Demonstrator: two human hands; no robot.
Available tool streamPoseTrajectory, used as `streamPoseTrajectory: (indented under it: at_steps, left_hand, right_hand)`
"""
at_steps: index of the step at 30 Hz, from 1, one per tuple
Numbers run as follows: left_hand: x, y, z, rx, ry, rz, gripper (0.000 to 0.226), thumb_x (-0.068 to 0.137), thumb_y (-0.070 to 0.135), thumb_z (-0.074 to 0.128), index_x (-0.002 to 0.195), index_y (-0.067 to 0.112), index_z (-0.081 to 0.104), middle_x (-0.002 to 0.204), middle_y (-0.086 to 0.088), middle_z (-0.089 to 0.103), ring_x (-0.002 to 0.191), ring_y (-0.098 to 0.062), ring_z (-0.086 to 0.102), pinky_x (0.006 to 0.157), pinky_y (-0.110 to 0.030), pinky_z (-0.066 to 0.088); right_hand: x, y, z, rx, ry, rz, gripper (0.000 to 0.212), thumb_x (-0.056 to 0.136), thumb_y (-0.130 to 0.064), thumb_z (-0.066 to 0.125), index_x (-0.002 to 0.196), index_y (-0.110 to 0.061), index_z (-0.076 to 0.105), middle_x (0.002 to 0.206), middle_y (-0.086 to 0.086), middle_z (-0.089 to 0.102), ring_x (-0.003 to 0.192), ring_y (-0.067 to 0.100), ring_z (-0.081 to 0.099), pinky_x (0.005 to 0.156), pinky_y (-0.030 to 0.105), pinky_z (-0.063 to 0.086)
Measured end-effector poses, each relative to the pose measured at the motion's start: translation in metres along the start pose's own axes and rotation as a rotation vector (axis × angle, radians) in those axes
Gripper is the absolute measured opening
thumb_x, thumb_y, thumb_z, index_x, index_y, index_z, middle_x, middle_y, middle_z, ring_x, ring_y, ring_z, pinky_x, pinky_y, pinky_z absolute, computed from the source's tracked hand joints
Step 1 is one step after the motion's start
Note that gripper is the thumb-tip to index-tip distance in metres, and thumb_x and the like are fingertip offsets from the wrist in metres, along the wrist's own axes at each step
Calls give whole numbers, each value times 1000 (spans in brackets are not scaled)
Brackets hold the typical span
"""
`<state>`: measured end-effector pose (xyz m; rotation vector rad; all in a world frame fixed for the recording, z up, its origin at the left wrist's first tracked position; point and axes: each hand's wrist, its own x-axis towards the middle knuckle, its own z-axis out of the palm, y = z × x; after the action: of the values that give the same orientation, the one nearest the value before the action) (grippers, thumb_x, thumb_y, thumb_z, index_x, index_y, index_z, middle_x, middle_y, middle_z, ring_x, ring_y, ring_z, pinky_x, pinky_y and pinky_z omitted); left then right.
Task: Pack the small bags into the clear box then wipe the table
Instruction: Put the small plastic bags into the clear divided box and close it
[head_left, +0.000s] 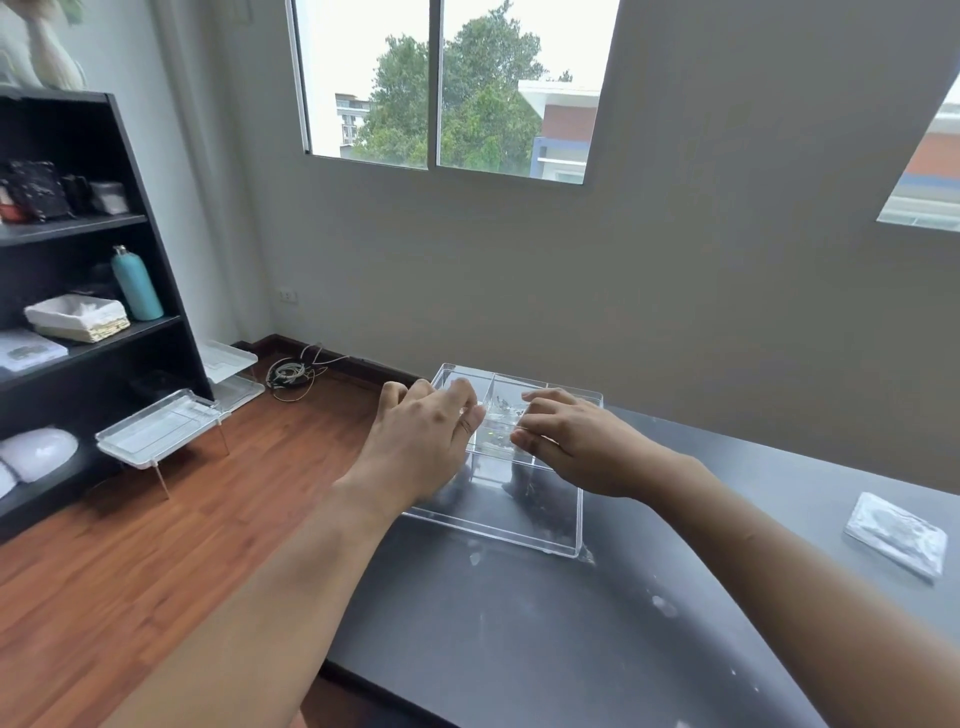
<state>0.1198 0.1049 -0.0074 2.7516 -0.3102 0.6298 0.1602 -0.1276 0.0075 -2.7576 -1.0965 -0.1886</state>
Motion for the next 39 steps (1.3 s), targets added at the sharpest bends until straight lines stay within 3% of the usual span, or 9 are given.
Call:
streamPoseTrajectory:
  at_steps: [6, 14, 17, 19, 21, 25, 30, 36, 39]
  left_hand:
    - [0, -3, 2, 51, 105, 43, 30, 105, 41, 43, 113, 24, 66, 104, 8, 63, 102, -21, 55, 87, -39, 31]
    - [0, -4, -6, -162, 262, -38, 9, 97, 29, 67, 94, 24, 73, 85, 6, 75, 85, -22, 69, 87, -38, 39]
    - [-1, -4, -6, -41, 177, -26, 29, 100, 44, 58, 86, 23, 73, 85, 7, 74, 86, -22, 64, 89, -38, 34]
    - [-2, -2, -3, 9, 112, -44, 47, 100, 54, 48, 79, 20, 72, 80, 4, 69, 76, -23, 48, 87, -37, 30]
    - [-3, -1, -1, 18, 109, -39, 49, 100, 54, 48, 73, 19, 69, 72, 3, 60, 72, -21, 36, 86, -39, 31]
    - [-2, -2, -2, 9, 42, -25, 50, 102, 55, 42, 72, 22, 64, 68, 10, 45, 75, -19, 36, 90, -40, 32]
    - [-2, -4, -4, -33, -68, 53, 50, 104, 53, 35, 81, 20, 66, 75, 1, 62, 94, -26, 58, 92, -42, 40]
    - [-2, -6, -2, -59, -88, 63, 54, 103, 55, 33, 91, 18, 70, 82, -2, 63, 101, -28, 58, 90, -41, 42]
    - [-3, -6, 0, -84, -65, 59, 53, 101, 58, 33, 95, 23, 73, 84, -3, 64, 102, -30, 59, 91, -42, 44]
  right_hand:
    - [-2, -3, 1, -36, 33, 3, 44, 109, -45, 39, 92, -14, 65, 114, -3, 65, 146, 18, 39, 115, 40, 36]
    - [-6, -5, -2, -137, 75, -22, 43, 109, -46, 40, 107, -15, 70, 121, -2, 63, 130, 24, 49, 114, 37, 33]
    - [-6, -7, -2, -150, 81, -20, 44, 109, -46, 39, 107, -15, 70, 120, -1, 63, 129, 25, 49, 113, 37, 34]
    - [-8, -7, -2, -153, 76, -19, 45, 109, -47, 38, 108, -15, 70, 120, 0, 63, 131, 25, 49, 113, 38, 34]
    - [-9, -8, -2, -145, 77, -20, 44, 109, -45, 40, 109, -13, 70, 122, 1, 64, 134, 24, 49, 114, 39, 33]
    - [-15, -12, -3, -98, 83, 12, 40, 108, -43, 45, 111, -12, 71, 134, 2, 63, 144, 24, 42, 118, 42, 31]
    - [-32, -21, -4, 19, 134, 125, 47, 106, -48, 46, 143, -22, 58, 156, 2, 45, 153, 19, 27, 128, 35, 13]
    - [-76, -15, -11, 104, 315, 332, 55, 107, -49, 43, 152, -16, 47, 148, 1, 51, 142, 19, 41, 123, 43, 27]
    - [-103, 4, -18, 57, 406, 553, 56, 107, -45, 43, 153, -14, 46, 142, 6, 55, 138, 24, 45, 123, 44, 26]
